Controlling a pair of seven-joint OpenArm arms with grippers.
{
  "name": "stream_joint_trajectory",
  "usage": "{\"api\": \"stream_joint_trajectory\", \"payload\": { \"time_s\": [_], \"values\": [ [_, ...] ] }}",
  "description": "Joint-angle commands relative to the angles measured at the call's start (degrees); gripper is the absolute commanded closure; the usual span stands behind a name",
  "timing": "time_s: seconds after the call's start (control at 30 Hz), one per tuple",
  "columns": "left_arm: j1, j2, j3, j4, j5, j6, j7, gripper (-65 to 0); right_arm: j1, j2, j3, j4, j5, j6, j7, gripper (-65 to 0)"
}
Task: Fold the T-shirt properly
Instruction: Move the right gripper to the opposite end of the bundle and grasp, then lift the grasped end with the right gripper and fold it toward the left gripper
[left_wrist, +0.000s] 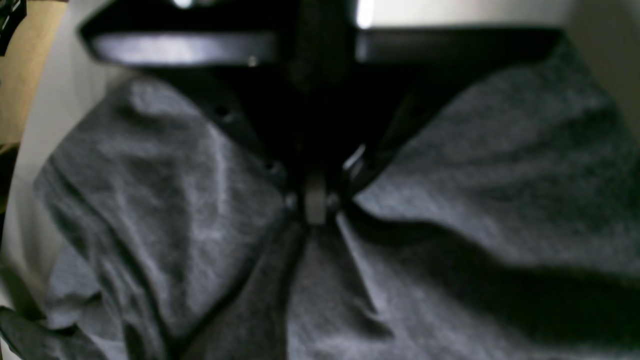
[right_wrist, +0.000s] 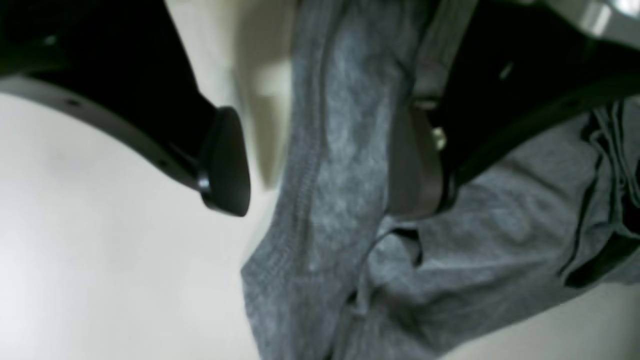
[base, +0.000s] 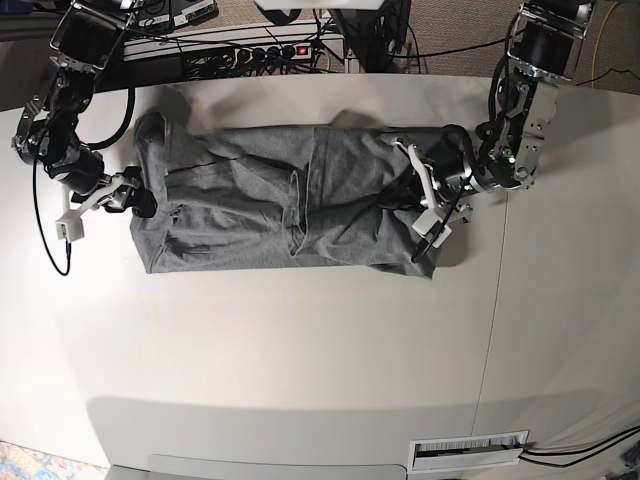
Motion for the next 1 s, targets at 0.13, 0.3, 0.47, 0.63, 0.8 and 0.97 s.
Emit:
{"api": "stream_joint_trajectory", "payload": {
  "time_s": [0.13, 0.3, 0.47, 0.63, 0.8, 0.97],
  "values": [
    [0.81, -0.57, 0.31, -0.42, 4.11, 0.68, 2.93, 0.0, 0.63, 0.81, 0.39, -1.27, 3.41, 0.37, -0.26, -44.4],
    [0.83, -0.59, 0.31, -0.42, 4.13, 0.66, 2.84, 0.0, 0.63, 0.48, 0.33, -1.27, 5.57, 0.37, -1.55, -44.4],
    [0.85, -0.59, 0.31, -0.42, 4.13, 0.66, 2.82, 0.0, 0.66, 0.48, 0.33, -1.27, 8.44, 0.37, -2.71, -44.4],
    [0.85, -0.61, 0.31, -0.42, 4.15, 0.66, 2.82, 0.0, 0.63, -0.87, 0.33, -1.27, 9.70, 0.39, -3.21, -44.4],
    [0.94, -0.59, 0.31, -0.42, 4.17, 0.66, 2.80, 0.0, 0.61, -4.13, 0.33, -1.27, 10.71, 0.42, -3.65, -44.4],
    [1.62, -0.61, 0.31, -0.44, 5.55, 0.66, 2.75, 0.0, 0.61, -5.22, 0.31, -1.27, 10.19, 0.39, -3.67, -44.4]
  ]
}}
